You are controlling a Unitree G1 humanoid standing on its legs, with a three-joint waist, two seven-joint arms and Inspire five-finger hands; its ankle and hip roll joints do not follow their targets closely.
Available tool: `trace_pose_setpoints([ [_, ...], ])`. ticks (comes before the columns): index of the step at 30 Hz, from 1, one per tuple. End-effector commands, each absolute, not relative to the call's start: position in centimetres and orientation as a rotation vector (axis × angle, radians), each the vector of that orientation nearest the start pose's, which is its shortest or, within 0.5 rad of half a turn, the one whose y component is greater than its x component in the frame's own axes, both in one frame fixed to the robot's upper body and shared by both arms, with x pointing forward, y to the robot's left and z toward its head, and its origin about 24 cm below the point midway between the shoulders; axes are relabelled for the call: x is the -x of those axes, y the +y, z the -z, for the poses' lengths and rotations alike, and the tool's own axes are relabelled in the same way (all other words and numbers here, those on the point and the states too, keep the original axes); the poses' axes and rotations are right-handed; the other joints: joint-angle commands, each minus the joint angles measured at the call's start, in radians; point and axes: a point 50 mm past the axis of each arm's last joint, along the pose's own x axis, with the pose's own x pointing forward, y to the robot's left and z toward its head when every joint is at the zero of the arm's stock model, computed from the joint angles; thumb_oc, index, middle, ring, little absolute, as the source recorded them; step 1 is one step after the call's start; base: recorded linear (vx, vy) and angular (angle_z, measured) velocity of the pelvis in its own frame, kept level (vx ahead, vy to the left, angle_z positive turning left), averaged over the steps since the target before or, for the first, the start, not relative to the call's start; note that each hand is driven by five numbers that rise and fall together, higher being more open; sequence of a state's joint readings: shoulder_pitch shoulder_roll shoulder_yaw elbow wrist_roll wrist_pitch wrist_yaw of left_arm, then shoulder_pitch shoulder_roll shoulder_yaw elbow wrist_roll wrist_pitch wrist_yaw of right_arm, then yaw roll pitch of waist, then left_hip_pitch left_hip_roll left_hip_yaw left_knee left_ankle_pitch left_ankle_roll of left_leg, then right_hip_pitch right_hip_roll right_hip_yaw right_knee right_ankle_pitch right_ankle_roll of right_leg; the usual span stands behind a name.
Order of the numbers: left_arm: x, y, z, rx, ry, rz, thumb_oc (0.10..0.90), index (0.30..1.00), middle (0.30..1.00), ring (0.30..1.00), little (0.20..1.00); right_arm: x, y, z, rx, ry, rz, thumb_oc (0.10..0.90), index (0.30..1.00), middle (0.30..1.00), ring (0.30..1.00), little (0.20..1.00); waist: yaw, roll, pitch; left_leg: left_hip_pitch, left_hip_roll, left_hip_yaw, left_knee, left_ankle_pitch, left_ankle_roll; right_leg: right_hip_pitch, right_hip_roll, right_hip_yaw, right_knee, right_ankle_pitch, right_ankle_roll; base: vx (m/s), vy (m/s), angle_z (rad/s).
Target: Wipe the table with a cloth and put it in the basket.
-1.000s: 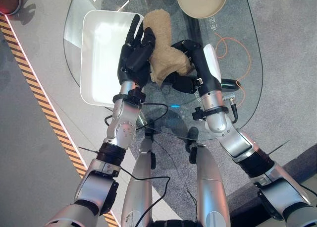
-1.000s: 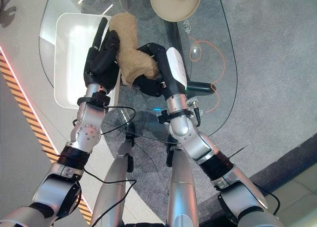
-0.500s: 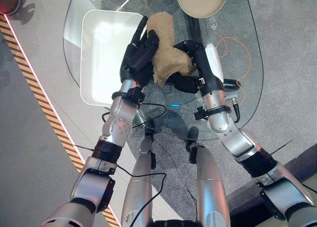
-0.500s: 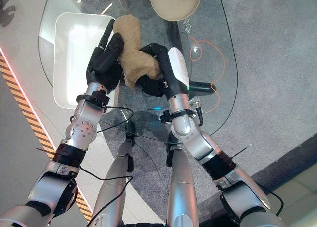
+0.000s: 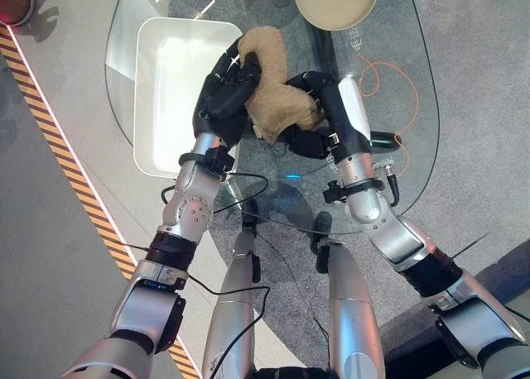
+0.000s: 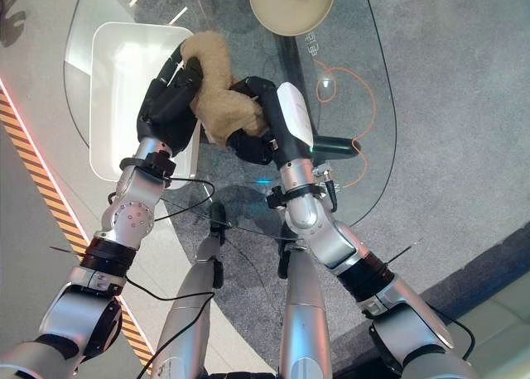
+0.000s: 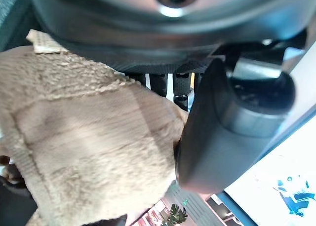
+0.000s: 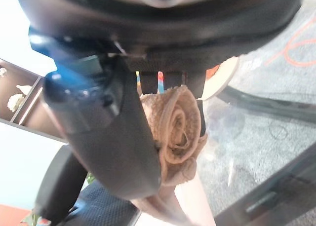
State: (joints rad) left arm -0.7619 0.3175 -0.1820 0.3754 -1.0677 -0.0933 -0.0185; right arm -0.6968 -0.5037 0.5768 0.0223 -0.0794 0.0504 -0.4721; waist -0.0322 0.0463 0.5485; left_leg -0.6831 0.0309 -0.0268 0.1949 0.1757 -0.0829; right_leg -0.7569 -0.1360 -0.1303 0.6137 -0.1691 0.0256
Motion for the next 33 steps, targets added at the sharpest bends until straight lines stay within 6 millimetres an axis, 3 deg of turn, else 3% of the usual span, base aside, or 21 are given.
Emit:
trace_pose_setpoints([
  [1, -35.3, 8.8, -24.3, 0.625, -0.478, 0.634, 0.1, 0.3, 0.3, 0.3, 0.2, -27.2, -5.4, -30.3, 0.377, -1.229, -0.136, 0.1, 0.3, 0.3, 0.3, 0.2, 0.004, -0.017, -0.029, 0.019, -0.058, 0.084, 0.114, -0.173, 0.039, 0.061, 0.073, 0.017, -0.229, 0.114, 0.039, 0.0, 0.0, 0.0],
  [11, -35.3, 9.3, -25.0, 0.64, -0.532, 0.594, 0.1, 0.3, 0.3, 0.3, 0.2, -27.2, -5.5, -30.3, 0.377, -1.224, -0.129, 0.1, 0.3, 0.3, 0.3, 0.2, 0.004, -0.019, -0.029, 0.017, -0.058, 0.084, 0.118, -0.173, 0.037, 0.061, 0.073, 0.017, -0.227, 0.112, 0.037, 0.0, 0.0, 0.0],
  [13, -35.3, 9.5, -25.1, 0.64, -0.548, 0.58, 0.1, 0.3, 0.3, 0.3, 0.2, -27.3, -5.5, -30.4, 0.372, -1.221, -0.128, 0.32, 0.488, 0.488, 0.488, 0.42, 0.004, -0.019, -0.029, 0.018, -0.058, 0.084, 0.117, -0.173, 0.036, 0.062, 0.072, 0.017, -0.229, 0.113, 0.037, 0.0, 0.0, 0.0],
  [14, -35.3, 9.7, -25.1, 0.651, -0.556, 0.57, 0.1, 0.3, 0.3, 0.3, 0.2, -27.3, -5.6, -30.3, 0.363, -1.217, -0.12, 0.8, 0.9, 0.9, 0.9, 0.9, 0.005, -0.019, -0.029, 0.024, -0.058, 0.083, 0.12, -0.182, 0.036, 0.067, 0.072, 0.017, -0.224, 0.103, 0.038, 0.0, 0.0, 0.0],
  [33, -34.8, 12.4, -26.6, 0.695, -0.747, 0.34, 0.1, 0.3, 0.3, 0.3, 0.2, -27.5, -5.9, -30.4, 0.351, -1.219, -0.105, 0.8, 0.9, 0.9, 0.9, 0.9, 0.012, -0.021, -0.029, 0.014, -0.062, 0.078, 0.126, -0.181, 0.036, 0.059, 0.07, 0.013, -0.223, 0.103, 0.031, 0.0, 0.0, 0.0],
])
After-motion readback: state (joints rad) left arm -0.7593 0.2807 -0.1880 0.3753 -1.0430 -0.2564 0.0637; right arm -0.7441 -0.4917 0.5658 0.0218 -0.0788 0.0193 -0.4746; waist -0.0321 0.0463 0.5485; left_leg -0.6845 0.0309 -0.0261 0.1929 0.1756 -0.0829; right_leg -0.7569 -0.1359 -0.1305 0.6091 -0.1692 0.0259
